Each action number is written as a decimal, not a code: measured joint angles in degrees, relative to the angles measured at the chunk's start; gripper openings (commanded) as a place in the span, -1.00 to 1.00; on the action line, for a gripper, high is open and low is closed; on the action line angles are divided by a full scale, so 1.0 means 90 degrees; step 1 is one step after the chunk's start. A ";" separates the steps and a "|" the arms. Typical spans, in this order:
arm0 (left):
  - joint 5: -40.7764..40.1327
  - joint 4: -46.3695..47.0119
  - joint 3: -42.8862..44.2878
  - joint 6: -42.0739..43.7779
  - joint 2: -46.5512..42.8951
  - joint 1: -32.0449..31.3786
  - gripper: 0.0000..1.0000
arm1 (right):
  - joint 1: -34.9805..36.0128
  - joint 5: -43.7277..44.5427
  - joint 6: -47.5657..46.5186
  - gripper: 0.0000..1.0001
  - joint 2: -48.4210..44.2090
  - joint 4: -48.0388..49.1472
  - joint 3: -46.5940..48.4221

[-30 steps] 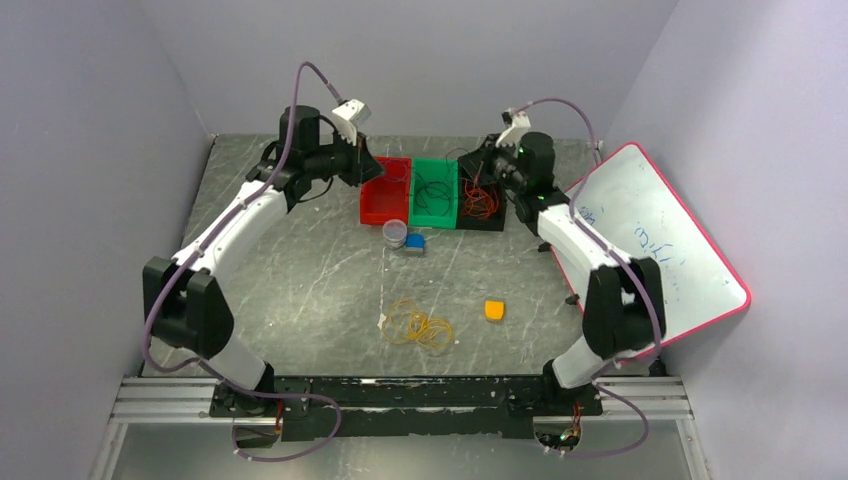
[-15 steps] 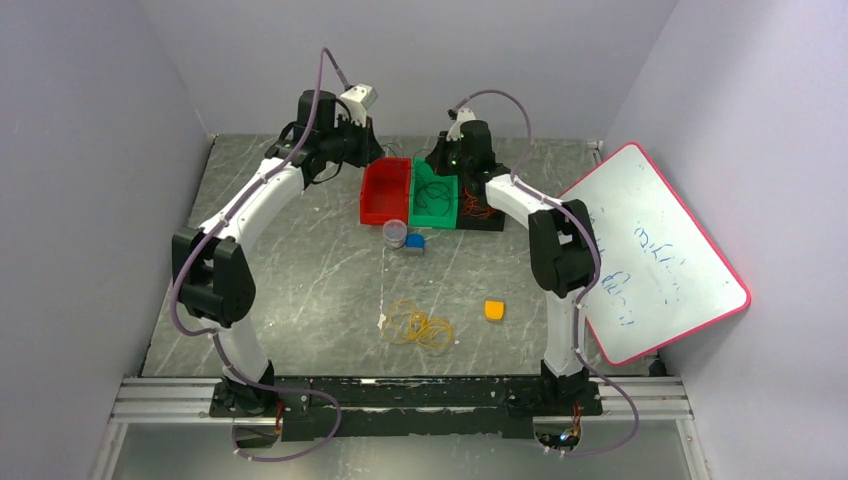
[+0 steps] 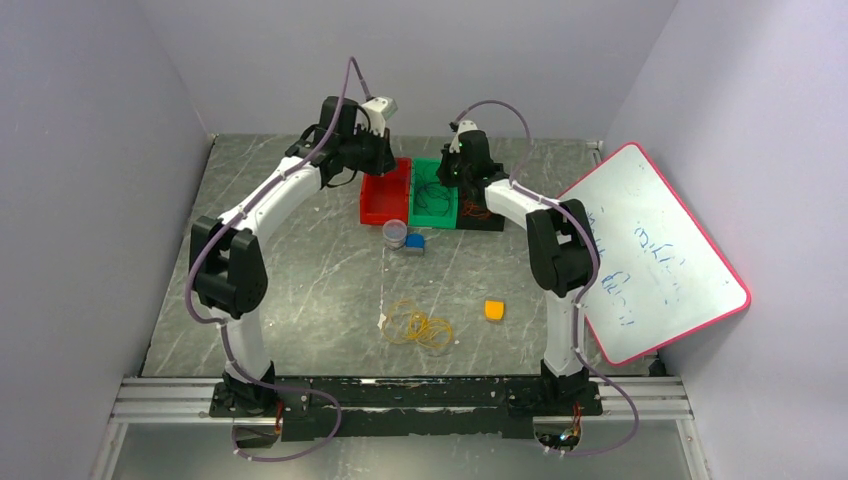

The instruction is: Untangle the cables

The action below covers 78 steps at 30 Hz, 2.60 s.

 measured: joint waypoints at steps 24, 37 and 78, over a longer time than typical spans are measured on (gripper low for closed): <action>-0.0340 -0.0248 0.0867 -0.0012 0.0823 -0.0211 -0.86 | -0.0083 -0.0282 -0.0328 -0.06 -0.1321 -0.0141 -0.0767; -0.0772 -0.0284 0.1015 -0.0160 0.0903 -0.0219 -0.86 | -0.0418 -0.0554 -0.0231 0.15 -0.1358 -0.0376 -0.1098; -0.0928 -0.1083 0.3514 -0.0051 0.3742 -0.1039 -0.57 | -0.0763 0.0100 0.0406 0.13 -0.6329 -0.1056 -0.5042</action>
